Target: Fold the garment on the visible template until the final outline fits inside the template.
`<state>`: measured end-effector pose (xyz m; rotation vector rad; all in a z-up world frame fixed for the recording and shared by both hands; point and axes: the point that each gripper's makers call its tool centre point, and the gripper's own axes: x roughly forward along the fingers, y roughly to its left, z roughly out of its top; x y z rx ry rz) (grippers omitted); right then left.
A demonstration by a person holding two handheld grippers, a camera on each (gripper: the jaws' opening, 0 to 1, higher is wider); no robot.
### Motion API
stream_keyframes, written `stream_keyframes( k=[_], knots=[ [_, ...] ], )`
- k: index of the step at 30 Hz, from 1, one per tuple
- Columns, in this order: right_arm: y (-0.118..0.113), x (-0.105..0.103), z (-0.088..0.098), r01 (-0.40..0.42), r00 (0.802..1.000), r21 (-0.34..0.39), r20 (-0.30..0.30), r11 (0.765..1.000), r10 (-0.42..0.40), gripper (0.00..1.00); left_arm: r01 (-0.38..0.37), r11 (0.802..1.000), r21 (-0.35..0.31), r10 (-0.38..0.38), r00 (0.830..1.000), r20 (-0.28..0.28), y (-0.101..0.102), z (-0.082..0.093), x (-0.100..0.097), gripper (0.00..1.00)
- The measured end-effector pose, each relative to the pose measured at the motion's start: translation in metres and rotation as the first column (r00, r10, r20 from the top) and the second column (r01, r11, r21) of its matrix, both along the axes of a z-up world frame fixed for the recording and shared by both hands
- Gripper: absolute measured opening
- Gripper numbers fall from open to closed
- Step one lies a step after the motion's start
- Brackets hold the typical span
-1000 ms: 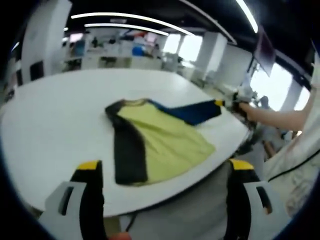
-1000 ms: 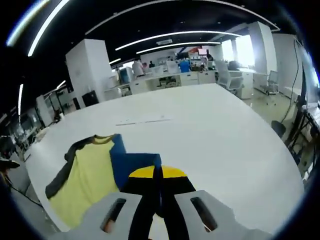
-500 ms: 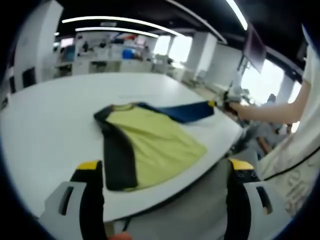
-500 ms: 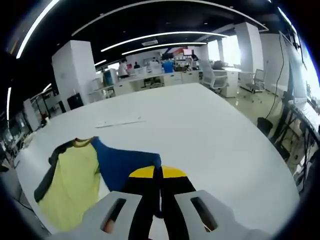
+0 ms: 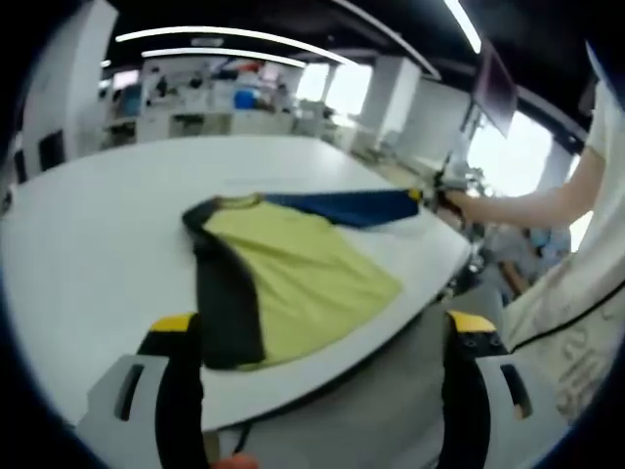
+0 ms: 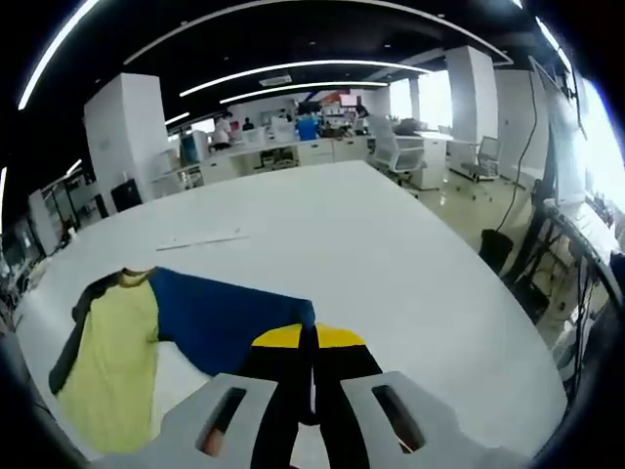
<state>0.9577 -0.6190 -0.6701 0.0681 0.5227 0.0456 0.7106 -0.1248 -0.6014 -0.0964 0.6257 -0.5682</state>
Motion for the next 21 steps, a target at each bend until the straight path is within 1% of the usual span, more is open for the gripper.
stream_keyframes(
  k=[9,12,17,21],
  knots=[
    [-0.023,0.003,-0.007,0.012,1.0,-0.039,-0.023,0.999,-0.012,0.02,0.03,1.0,-0.003,-0.03,0.999,-0.011,-0.013,-0.003,0.005,0.99],
    [-0.033,0.004,-0.006,0.018,0.999,-0.056,-0.026,0.998,-0.019,0.02,0.039,0.999,-0.003,-0.039,0.999,-0.012,-0.015,-0.003,0.005,0.99],
    [-0.052,0.004,-0.009,0.044,0.998,-0.063,-0.033,0.997,-0.046,0.02,0.047,0.999,0.003,-0.047,0.999,-0.019,-0.018,-0.005,0.005,0.99],
    [-0.057,0.002,-0.011,0.047,0.998,-0.075,-0.038,0.996,-0.05,0.02,0.052,0.999,0.005,-0.052,0.998,-0.02,-0.02,-0.005,0.006,0.99]
  ],
)
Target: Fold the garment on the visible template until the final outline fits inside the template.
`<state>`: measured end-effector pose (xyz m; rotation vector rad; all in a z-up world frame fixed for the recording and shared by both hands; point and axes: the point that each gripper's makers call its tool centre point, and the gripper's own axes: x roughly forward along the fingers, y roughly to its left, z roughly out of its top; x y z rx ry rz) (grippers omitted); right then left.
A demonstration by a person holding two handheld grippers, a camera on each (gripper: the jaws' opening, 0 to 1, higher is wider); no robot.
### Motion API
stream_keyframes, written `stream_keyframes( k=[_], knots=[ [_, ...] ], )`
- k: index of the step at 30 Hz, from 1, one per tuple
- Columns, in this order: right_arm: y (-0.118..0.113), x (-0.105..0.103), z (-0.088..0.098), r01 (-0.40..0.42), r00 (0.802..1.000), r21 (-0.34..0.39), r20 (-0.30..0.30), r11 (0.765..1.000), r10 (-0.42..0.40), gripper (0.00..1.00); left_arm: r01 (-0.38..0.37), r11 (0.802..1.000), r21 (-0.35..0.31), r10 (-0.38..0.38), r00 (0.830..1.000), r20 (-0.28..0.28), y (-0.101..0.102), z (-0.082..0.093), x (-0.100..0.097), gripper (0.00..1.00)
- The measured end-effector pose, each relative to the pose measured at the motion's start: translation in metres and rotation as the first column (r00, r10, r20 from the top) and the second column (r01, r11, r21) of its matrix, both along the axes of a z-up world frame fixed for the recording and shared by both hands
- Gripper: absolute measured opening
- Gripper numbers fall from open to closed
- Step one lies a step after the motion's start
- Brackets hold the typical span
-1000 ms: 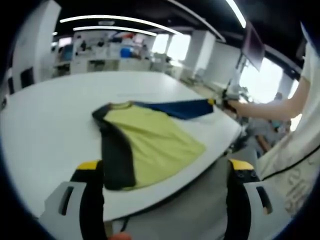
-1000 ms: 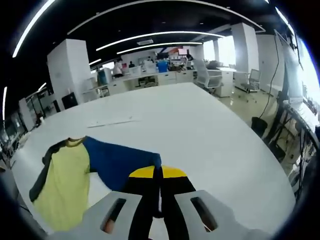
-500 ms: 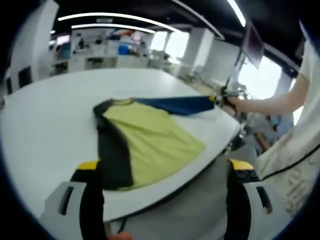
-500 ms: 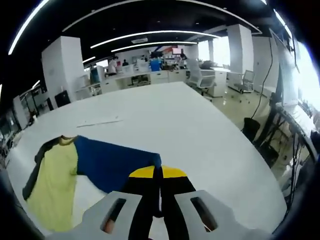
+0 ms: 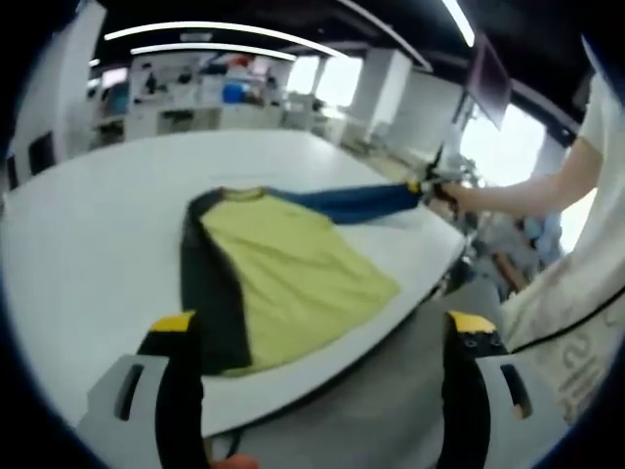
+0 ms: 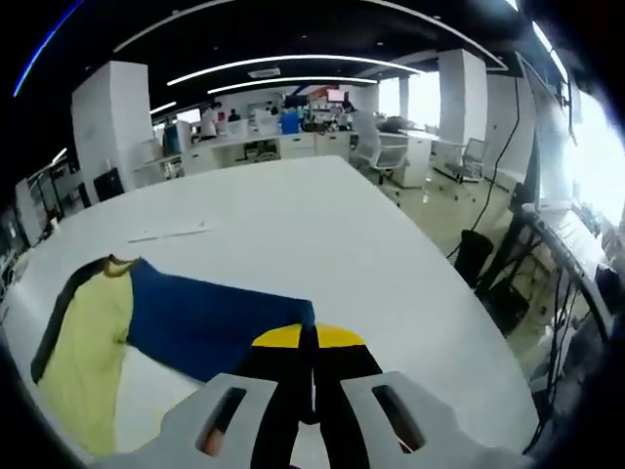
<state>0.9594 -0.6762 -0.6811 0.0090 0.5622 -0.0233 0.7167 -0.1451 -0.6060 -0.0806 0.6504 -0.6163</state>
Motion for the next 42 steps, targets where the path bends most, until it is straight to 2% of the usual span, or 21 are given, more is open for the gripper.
stream_keyframes(
  k=[5,11,13,20,30,32,35,36,38,40,42],
  knots=[
    [0.001,-0.003,-0.008,0.001,1.0,0.004,-0.017,1.0,-0.001,0.02,0.005,1.0,0.002,-0.005,1.0,-0.002,-0.003,-0.001,0.0,0.99],
    [-0.003,-0.008,-0.027,0.014,0.997,0.003,-0.078,1.0,-0.013,0.03,0.006,1.0,0.009,-0.006,1.0,-0.007,-0.003,-0.001,-0.001,0.99],
    [-0.006,-0.01,-0.027,0.001,0.996,-0.051,-0.084,0.999,-0.005,0.03,0.006,1.0,0.012,-0.006,1.0,-0.009,-0.002,-0.002,-0.002,0.99],
    [-0.006,-0.011,-0.029,-0.005,0.996,-0.05,-0.092,0.999,0.001,0.03,0.002,1.0,0.019,-0.001,1.0,-0.018,-0.002,-0.003,-0.005,0.99],
    [-0.007,-0.011,-0.032,-0.02,0.994,-0.1,-0.109,0.995,0.009,0.05,0.007,1.0,0.019,-0.006,1.0,-0.021,-0.006,-0.004,-0.005,0.99],
    [-0.017,-0.013,-0.032,-0.003,0.993,-0.155,-0.12,0.988,-0.016,0.12,0.008,1.0,0.021,-0.008,1.0,-0.023,-0.006,-0.004,-0.005,0.99],
    [-0.03,-0.016,-0.029,0.025,0.991,-0.232,-0.121,0.972,-0.054,0.41,0.008,1.0,0.025,-0.007,1.0,-0.027,-0.005,-0.005,-0.005,0.99],
    [-0.033,-0.017,-0.028,0.039,0.991,-0.236,-0.114,0.971,-0.068,0.5,0.005,1.0,0.028,-0.004,1.0,-0.026,-0.004,-0.005,-0.005,0.99],
    [-0.037,-0.02,-0.025,0.052,0.992,-0.234,-0.102,0.971,-0.078,0.55,0.0,1.0,0.024,0.001,1.0,-0.023,-0.004,-0.005,-0.004,0.99],
    [-0.035,-0.02,-0.016,0.065,0.996,-0.21,-0.048,0.975,-0.077,0.65,-0.001,1.0,0.02,0.002,1.0,-0.023,-0.004,-0.005,-0.004,0.99],
    [-0.024,-0.016,-0.012,0.043,0.999,-0.158,-0.012,0.987,-0.045,0.83,0.005,1.0,0.021,-0.004,1.0,-0.024,-0.005,-0.006,-0.004,0.99]
  ],
)
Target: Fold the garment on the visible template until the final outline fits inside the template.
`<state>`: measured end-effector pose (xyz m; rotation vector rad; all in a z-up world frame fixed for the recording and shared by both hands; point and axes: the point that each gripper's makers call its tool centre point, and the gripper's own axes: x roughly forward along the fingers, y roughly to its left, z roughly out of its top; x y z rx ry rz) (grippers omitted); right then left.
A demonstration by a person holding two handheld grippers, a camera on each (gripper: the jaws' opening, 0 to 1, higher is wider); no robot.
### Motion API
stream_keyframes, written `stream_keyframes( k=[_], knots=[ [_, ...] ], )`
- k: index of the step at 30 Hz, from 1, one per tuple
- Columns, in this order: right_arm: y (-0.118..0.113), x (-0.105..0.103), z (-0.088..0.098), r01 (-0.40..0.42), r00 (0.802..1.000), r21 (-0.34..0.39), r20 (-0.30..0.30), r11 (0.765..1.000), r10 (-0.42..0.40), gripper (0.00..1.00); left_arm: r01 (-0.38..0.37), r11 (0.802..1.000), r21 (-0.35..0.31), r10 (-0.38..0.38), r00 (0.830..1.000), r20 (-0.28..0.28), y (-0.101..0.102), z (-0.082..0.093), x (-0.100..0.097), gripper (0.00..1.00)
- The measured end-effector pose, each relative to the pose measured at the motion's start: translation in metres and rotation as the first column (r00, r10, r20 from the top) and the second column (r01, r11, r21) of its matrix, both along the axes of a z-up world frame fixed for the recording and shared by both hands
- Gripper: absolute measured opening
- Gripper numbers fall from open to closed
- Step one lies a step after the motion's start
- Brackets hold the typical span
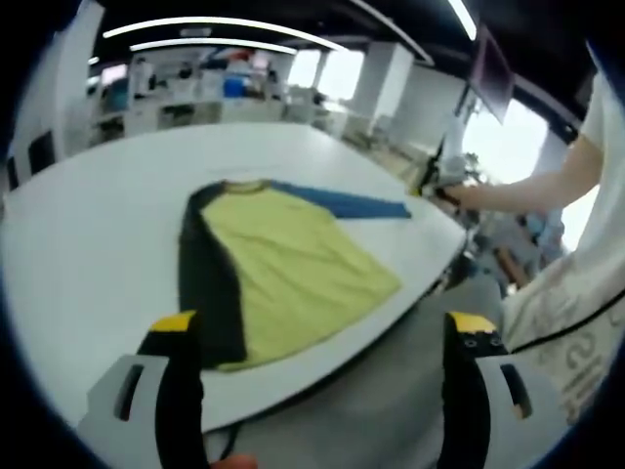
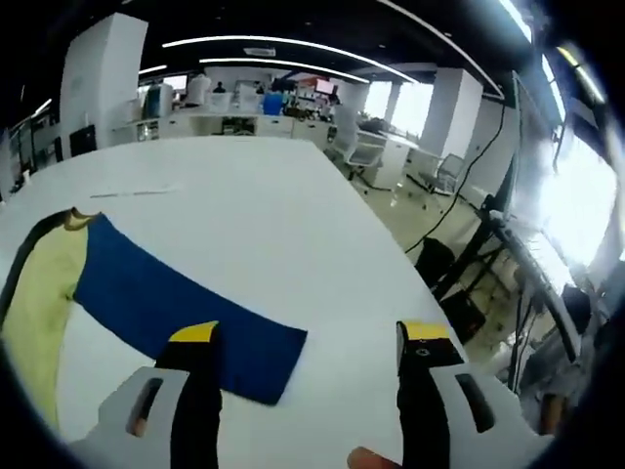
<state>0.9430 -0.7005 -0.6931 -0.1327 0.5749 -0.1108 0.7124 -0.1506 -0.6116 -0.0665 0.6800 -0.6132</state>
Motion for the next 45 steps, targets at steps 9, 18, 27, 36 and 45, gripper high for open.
stream_keyframes(
  k=[9,18,27,36,45],
  knots=[
    [0.062,0.0,0.031,-0.231,0.964,0.145,0.167,0.962,0.207,1.0,0.01,1.0,-0.011,-0.01,1.0,0.007,-0.004,-0.001,0.002,0.99],
    [0.124,-0.026,0.066,-0.395,0.903,0.1,0.223,0.913,0.366,0.95,0.008,1.0,-0.028,-0.007,1.0,0.018,-0.003,-0.001,0.004,0.99],
    [0.2,-0.074,0.103,-0.522,0.833,0.141,0.294,0.841,0.468,0.95,0.011,0.999,-0.044,-0.009,0.999,0.033,0.0,0.0,0.007,0.99],
    [0.255,-0.124,0.114,-0.593,0.796,0.212,0.298,0.777,0.526,0.94,0.022,0.999,-0.046,-0.02,0.999,0.046,0.004,0.001,0.015,0.99],
    [0.288,-0.154,0.141,-0.662,0.742,0.228,0.34,0.714,0.578,0.94,0.051,0.998,-0.043,-0.048,0.997,0.065,0.002,0.007,0.022,0.98]
  ],
)
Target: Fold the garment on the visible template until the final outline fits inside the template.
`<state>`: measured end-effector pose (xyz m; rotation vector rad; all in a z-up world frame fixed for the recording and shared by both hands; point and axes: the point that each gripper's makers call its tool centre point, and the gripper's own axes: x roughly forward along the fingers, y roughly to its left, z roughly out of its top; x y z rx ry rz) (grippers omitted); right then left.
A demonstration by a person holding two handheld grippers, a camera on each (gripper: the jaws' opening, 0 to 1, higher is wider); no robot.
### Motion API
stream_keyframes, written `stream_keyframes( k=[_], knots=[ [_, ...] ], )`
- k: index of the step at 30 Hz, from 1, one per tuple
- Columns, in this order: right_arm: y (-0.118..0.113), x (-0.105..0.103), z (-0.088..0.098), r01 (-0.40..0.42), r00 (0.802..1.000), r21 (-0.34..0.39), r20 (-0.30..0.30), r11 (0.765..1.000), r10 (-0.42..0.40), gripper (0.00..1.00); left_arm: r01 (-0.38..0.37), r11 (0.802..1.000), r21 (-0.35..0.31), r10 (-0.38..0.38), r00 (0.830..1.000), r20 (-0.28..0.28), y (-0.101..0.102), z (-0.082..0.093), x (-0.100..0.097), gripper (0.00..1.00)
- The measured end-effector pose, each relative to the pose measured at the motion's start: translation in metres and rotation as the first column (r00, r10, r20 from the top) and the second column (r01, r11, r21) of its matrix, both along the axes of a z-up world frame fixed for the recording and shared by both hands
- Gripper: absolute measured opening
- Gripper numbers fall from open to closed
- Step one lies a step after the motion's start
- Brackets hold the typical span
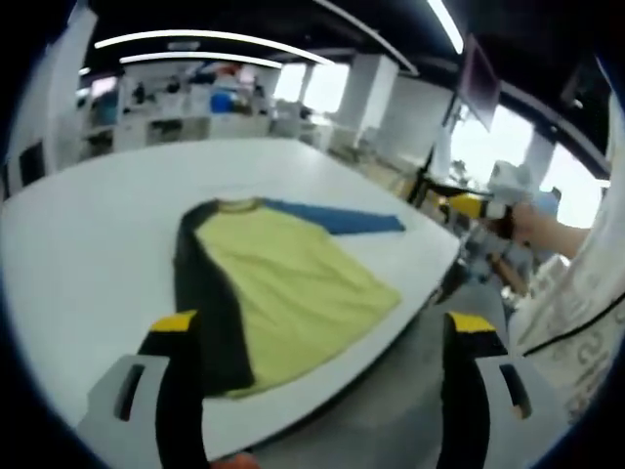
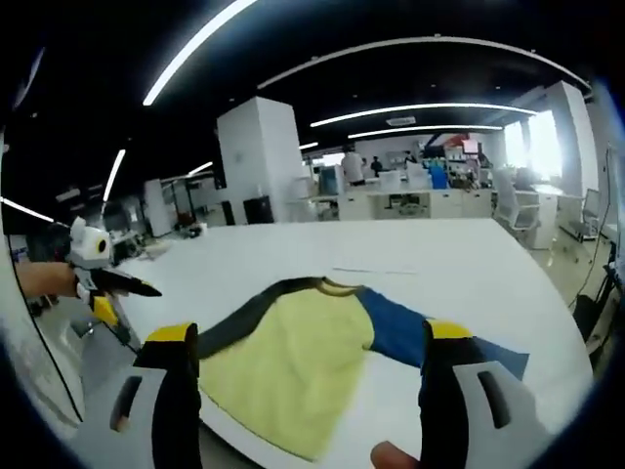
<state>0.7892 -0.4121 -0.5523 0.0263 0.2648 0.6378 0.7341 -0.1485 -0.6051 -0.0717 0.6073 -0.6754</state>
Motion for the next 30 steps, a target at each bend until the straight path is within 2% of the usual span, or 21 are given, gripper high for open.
stream_keyframes(
  k=[5,14,21,24,30],
  knots=[
    [0.011,-0.019,0.007,-0.039,0.999,0.009,-0.014,0.999,0.039,0.95,0.006,1.0,-0.022,-0.006,1.0,-0.003,-0.001,0.001,0.001,0.98],
    [0.018,-0.039,-0.008,-0.056,0.997,-0.029,-0.048,0.998,0.055,0.94,0.017,1.0,-0.017,-0.017,1.0,0.001,-0.003,0.001,0.001,0.98],
    [0.012,-0.035,-0.01,-0.048,0.998,-0.021,-0.049,0.999,0.047,0.94,0.013,1.0,-0.017,-0.013,1.0,0.003,-0.005,0.002,0.001,0.98],
    [0.011,-0.033,-0.015,-0.063,0.997,-0.046,-0.054,0.997,0.06,0.94,0.008,1.0,-0.015,-0.008,1.0,0.002,-0.004,0.001,0.002,0.98],
    [0.011,-0.03,-0.02,-0.072,0.995,-0.038,-0.069,0.997,0.07,0.92,-0.018,1.0,-0.006,0.018,1.0,-0.016,0.003,-0.008,0.005,0.97]
  ],
)
